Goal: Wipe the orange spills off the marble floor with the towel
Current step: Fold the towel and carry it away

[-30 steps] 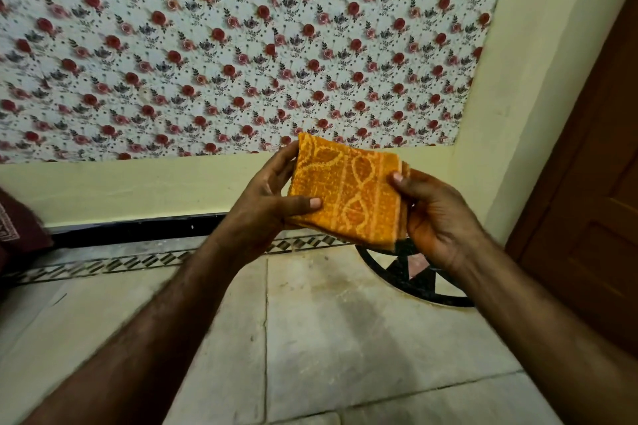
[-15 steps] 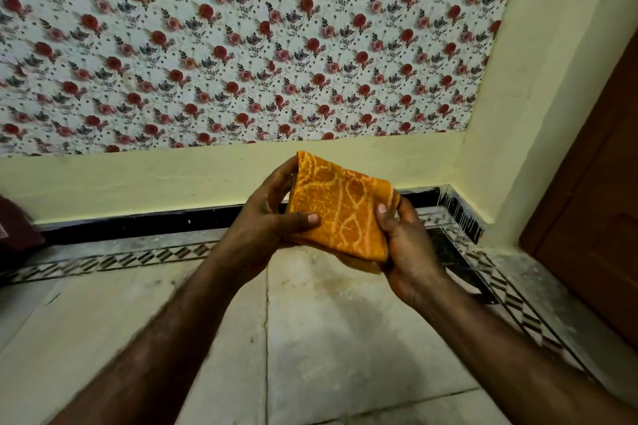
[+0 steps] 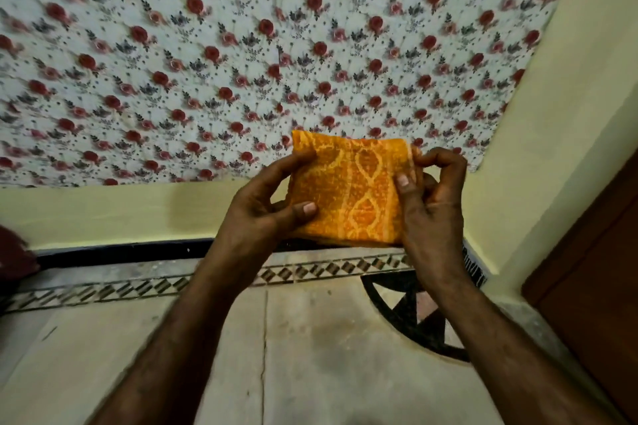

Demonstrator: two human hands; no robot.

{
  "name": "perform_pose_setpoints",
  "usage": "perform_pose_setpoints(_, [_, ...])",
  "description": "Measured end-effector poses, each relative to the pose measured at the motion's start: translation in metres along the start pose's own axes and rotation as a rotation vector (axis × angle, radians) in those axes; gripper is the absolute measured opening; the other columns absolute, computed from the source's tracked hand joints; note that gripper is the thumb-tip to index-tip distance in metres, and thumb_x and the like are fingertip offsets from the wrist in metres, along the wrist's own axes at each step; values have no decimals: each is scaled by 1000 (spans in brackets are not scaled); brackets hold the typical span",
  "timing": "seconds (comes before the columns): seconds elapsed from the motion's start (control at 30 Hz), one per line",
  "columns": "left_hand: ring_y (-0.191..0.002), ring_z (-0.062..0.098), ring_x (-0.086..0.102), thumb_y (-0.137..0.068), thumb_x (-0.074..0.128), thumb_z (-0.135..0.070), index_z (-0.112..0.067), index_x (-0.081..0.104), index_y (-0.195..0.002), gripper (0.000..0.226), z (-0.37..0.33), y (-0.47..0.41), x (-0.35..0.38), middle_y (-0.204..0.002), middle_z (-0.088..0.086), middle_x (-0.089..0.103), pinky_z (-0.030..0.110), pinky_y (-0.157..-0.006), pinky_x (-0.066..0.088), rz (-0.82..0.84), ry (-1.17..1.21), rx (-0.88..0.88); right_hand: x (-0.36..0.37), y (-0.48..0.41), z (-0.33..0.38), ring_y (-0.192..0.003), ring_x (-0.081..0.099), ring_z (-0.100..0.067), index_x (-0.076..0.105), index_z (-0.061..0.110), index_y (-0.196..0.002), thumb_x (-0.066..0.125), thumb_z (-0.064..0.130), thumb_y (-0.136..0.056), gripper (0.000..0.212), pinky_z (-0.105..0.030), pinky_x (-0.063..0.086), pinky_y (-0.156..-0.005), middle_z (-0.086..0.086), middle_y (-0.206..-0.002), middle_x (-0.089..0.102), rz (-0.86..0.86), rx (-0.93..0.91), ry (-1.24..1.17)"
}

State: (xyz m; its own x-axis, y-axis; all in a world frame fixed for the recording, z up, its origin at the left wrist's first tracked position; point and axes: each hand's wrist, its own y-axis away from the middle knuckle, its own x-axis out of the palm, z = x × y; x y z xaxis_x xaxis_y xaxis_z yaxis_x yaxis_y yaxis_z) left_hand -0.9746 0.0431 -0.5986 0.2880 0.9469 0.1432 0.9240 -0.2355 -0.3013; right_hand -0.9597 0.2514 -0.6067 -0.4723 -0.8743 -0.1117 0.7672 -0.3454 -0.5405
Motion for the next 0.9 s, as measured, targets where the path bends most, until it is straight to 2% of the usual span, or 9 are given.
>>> perform_pose_setpoints(0.07, [-122, 17, 63, -81, 69, -6, -35, 57, -139, 66, -47, -14, 6, -149, -13, 49, 37, -86, 60, -6, 17, -12, -7, -29, 43, -66, 58, -9, 47, 31, -110, 52, 17, -106, 16, -31, 48, -55, 13, -89, 66, -2, -39, 4])
perform_pose_setpoints(0.13, [-122, 15, 63, -79, 71, -9, -39, 55, -140, 70, -103, -25, 9, -148, -19, 50, 36, -87, 59, -3, 22, -16, -12, -60, 95, -84, 61, 2, 59, 32, -102, 51, 12, -105, 22, -21, 49, -72, 27, -98, 66, 30, -45, -51])
perform_pose_setpoints(0.2, [-120, 13, 65, -77, 71, -9, -40, 54, -140, 72, -156, -32, 10, -145, -23, 52, 35, -86, 60, 0, 25, -21, -19, -83, 144, -103, 66, -5, 68, 36, -102, 53, 14, -104, 27, -32, 56, -82, 26, -111, 68, 105, 36, -181])
perform_pose_setpoints(0.27, [-118, 14, 66, -77, 72, -11, -44, 54, -139, 73, -218, -38, 8, -142, -28, 53, 36, -83, 61, -14, 2, -31, -27, -105, 197, -120, 63, -12, 70, 37, -117, 60, 14, -100, 30, -42, 58, -90, 22, -127, 67, 217, 120, -281])
perform_pose_setpoints(0.4, [-113, 16, 69, -74, 76, -10, -48, 58, -134, 73, -345, -40, 14, -141, -26, 54, 36, -79, 61, -49, -30, -25, -43, -141, 312, -138, 48, -5, 57, 48, -137, 69, 15, -92, 57, -52, 46, -110, 27, -145, 53, 408, 40, -224])
perform_pose_setpoints(0.5, [-108, 15, 71, -70, 75, -5, -44, 59, -132, 75, -443, -38, 24, -135, -31, 57, 31, -76, 61, -63, -36, 19, -56, -171, 399, -141, 43, 0, 52, 57, -137, 69, 25, -92, 58, -50, 43, -114, 31, -151, 44, 462, 9, -184])
perform_pose_setpoints(0.63, [-116, 13, 67, -76, 72, -5, -43, 55, -138, 74, -565, -33, 36, -140, -29, 54, 35, -85, 60, -9, -66, 38, -79, -197, 515, -146, 33, 2, 48, 61, -138, 65, 24, -92, 62, -46, 39, -118, 31, -156, 36, 475, 11, -143])
perform_pose_setpoints(0.77, [-122, 7, 63, -86, 67, 6, -37, 45, -146, 77, -659, -16, 49, -147, -26, 49, 33, -92, 58, 55, -169, 77, -102, -200, 606, -136, 41, 12, 48, 61, -138, 63, 10, -96, 68, -21, 49, -104, 39, -148, 41, 456, 6, -144])
perform_pose_setpoints(0.9, [-121, 12, 64, -83, 69, 7, -36, 44, -147, 81, -710, 11, 57, -149, -22, 47, 37, -93, 57, 91, -181, 67, -120, -182, 663, -130, 39, 22, 45, 54, -144, 63, 8, -98, 68, -5, 45, -92, 36, -150, 38, 441, -17, -89])
